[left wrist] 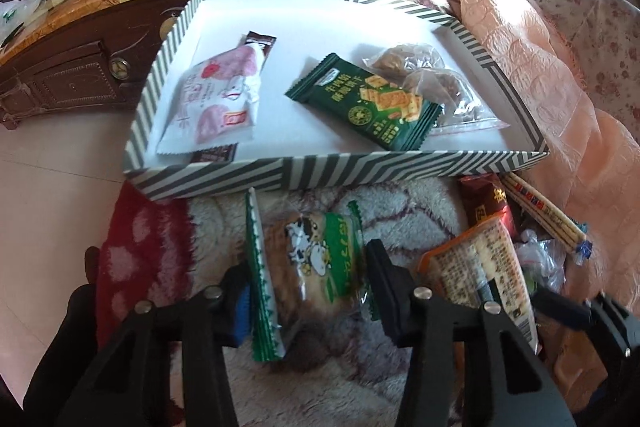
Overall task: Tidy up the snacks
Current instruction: 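Grasp the green-edged cookie bag with the left gripper while the right gripper grasps the cracker pack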
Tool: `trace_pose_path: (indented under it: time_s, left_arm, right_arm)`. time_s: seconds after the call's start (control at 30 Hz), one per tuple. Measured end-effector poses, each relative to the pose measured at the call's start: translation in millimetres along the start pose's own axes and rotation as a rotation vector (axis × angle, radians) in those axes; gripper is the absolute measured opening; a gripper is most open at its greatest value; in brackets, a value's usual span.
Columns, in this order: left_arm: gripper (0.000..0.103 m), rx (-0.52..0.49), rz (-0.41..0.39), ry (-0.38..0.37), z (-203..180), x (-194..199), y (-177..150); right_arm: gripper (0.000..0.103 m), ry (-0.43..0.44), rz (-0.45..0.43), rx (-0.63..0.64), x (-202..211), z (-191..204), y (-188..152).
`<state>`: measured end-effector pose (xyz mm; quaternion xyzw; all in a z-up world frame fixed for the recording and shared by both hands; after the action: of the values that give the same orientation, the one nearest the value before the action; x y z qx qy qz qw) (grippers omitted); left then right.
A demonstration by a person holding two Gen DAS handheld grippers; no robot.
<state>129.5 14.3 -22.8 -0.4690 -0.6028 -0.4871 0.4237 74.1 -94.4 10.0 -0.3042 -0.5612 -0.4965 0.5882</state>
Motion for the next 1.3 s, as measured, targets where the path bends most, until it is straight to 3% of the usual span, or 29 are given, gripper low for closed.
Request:
trace_pose_path:
  time_s: [0.03,0.07,0.1,0.33,0.4,0.47,0.57,0.63,0.7,0.73,0.77,0.83,1.07,1.3]
  left_arm:
    - [0.046,0.001,-0.003,0.002,2,2,-1]
    - [0.036,0.003,0.0,0.006,3,2,-2]
    - [0.035,0.007,0.006,0.019,6,2,-4]
    - [0.035,0.004,0.003,0.011,7,-2,-7]
    - [0.043,0.005,0.015,-0.021,9,-3,-7]
    - [0.062,0.005,0.015,-0.083,9,-2,-6]
    - [0.065,-0.007,0.017,-0.099,7,-4,-6]
    - [0.065,-0.021,0.012,-0.081,3,-5,-6]
    - [0.054,-0.035,0.004,-0.064,2,-4,-8]
    - [0.036,-0.041,0.0,-0.044,3,-3,-9]
    - [0.028,-0.049,-0.001,-0.034,6,-2,-10]
    - [0.023,-0.05,0.005,-0.065,13,-1,-11]
    - [0.022,-0.053,-0.022,-0.092,27,16,-18]
    - [0.022,-0.058,-0.048,-0.122,28,35,-24]
  right_arm:
    - [0.075,-0.02,0.005,0.009,-3,2,4]
    - [0.075,-0.037,0.008,0.012,-5,2,6]
    - [0.075,-0.063,0.019,0.024,-8,4,9]
    - [0.075,-0.274,0.081,0.174,-32,24,22]
    - [0.074,-0.307,0.084,0.225,-37,25,23]
    - [0.07,-0.298,0.083,0.259,-38,24,22]
    - [0.053,-0.244,0.078,0.244,-31,12,20]
    - [0.052,-0.208,0.074,0.214,-24,5,20]
    - [0.052,-0.185,0.079,0.209,-21,1,16]
    - [0.052,-0.185,0.078,0.214,-21,2,15]
    - [0.052,-0.178,0.076,0.217,-19,3,14]
    - [0.052,-0.141,0.065,0.206,-14,5,11]
    - [0.052,-0.031,0.038,0.181,-6,14,0]
    - [0.052,0.004,0.014,0.168,5,20,-4]
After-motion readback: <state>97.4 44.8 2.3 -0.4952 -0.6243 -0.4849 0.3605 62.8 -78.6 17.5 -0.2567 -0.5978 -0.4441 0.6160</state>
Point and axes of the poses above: each gripper's, at about its wrist camera, not at the fingertips, and x roughly against the way its jaws point, z to its left, y to its top, the point moved 5 cm from there along -x, roughly the way its jaws point, and after that the axes turned 13 degrees about z, right-handed, at the moved point
